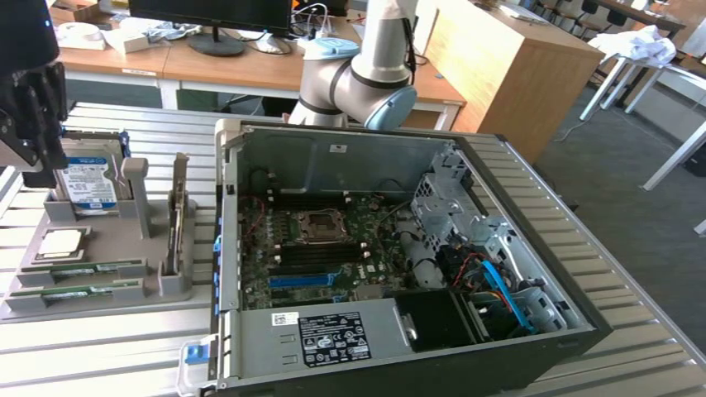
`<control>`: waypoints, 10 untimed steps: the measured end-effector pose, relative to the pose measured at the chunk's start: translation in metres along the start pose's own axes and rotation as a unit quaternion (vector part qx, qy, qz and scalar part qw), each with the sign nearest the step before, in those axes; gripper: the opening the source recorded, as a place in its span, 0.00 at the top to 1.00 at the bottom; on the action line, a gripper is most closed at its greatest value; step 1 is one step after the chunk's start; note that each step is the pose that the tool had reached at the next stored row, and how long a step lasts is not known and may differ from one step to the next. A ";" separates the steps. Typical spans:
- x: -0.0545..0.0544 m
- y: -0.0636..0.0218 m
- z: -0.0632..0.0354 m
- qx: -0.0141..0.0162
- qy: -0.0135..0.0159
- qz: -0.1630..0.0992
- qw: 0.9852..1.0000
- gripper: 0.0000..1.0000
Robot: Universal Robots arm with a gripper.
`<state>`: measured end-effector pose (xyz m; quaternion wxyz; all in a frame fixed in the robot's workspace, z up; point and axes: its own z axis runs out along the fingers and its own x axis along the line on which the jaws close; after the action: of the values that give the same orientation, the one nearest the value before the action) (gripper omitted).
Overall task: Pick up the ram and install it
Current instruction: 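Pick up the ram and move it above insertion slot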
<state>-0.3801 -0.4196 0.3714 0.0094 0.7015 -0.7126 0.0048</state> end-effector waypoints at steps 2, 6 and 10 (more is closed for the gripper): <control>0.000 0.0000 0.0034 0.000 0.000 0.000 1.000 0.63; 0.000 0.0000 0.0099 0.000 0.000 0.000 1.000 0.63; 0.000 -0.0001 0.0158 0.000 0.000 0.000 1.000 0.63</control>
<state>-0.3801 -0.4196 0.3556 0.0094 0.7015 -0.7126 0.0048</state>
